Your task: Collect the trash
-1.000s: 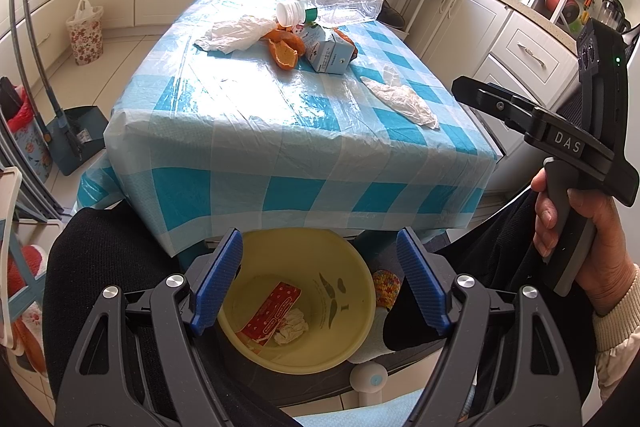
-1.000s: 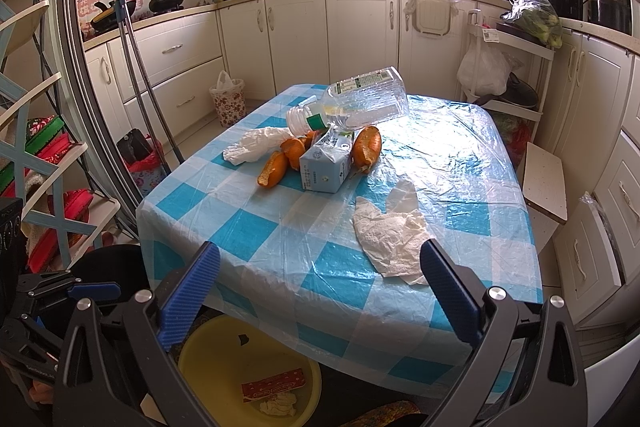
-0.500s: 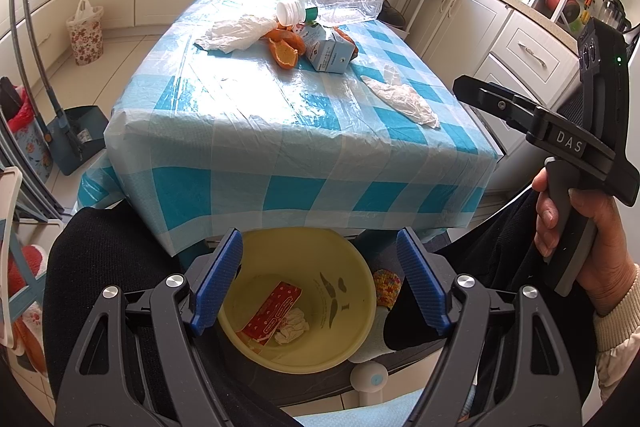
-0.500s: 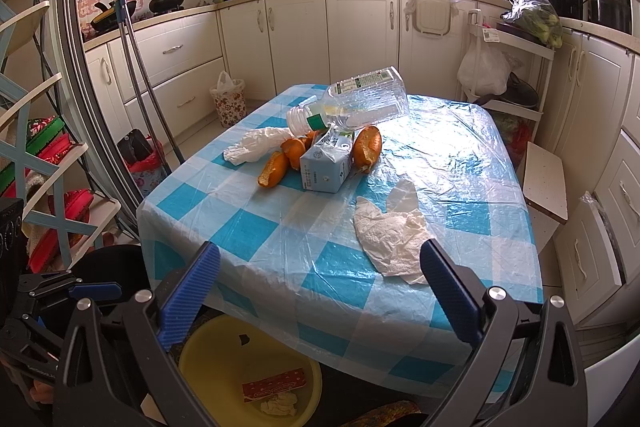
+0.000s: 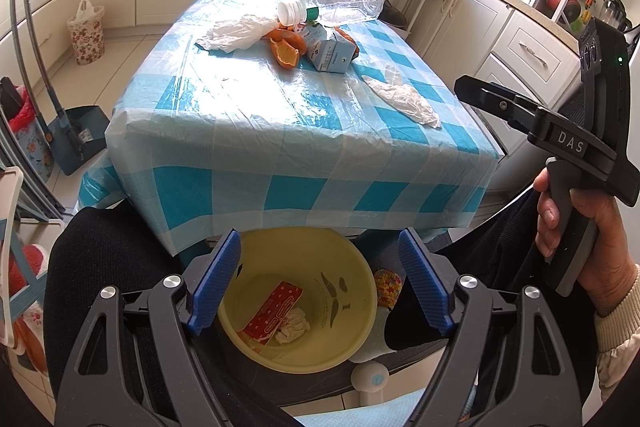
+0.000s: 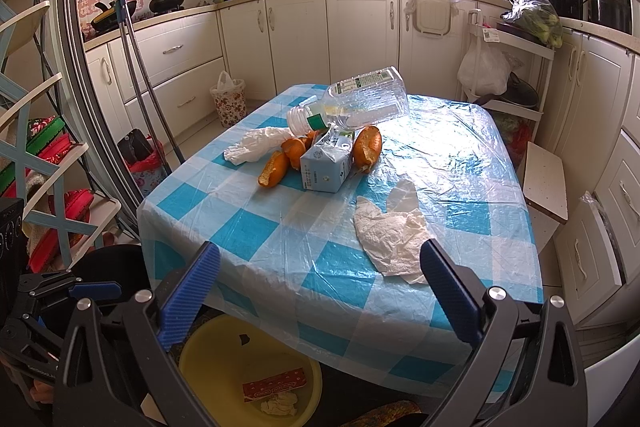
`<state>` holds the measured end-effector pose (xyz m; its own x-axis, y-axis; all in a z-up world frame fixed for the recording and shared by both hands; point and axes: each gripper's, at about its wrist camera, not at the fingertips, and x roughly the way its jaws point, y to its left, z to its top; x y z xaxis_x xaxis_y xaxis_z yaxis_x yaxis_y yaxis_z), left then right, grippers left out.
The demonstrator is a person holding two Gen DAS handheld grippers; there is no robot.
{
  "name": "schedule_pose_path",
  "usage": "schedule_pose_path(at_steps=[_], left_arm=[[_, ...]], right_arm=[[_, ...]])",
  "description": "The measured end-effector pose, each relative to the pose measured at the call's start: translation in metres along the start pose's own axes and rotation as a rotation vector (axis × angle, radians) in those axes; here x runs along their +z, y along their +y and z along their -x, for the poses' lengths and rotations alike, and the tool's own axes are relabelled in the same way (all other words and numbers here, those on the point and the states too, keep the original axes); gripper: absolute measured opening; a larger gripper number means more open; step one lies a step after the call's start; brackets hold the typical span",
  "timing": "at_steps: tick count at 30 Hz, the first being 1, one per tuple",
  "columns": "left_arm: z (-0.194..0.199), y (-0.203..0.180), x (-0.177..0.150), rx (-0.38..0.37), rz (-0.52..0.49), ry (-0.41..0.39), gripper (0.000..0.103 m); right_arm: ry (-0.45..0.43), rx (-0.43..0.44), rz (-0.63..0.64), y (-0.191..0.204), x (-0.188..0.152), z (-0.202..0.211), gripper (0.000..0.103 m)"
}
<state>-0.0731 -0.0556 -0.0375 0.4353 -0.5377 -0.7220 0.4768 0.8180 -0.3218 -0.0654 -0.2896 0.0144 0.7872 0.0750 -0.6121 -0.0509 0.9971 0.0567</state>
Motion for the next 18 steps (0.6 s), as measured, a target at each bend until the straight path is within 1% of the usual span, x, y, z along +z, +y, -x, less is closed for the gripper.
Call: schedule_pose_path(at_steps=[18], left_arm=[[0.0011, 0.0012, -0.0009, 0.001, 0.0, 0.001, 0.079]], right_arm=[[0.0, 0.0, 0.0, 0.0, -0.0002, -0.0001, 0.096]])
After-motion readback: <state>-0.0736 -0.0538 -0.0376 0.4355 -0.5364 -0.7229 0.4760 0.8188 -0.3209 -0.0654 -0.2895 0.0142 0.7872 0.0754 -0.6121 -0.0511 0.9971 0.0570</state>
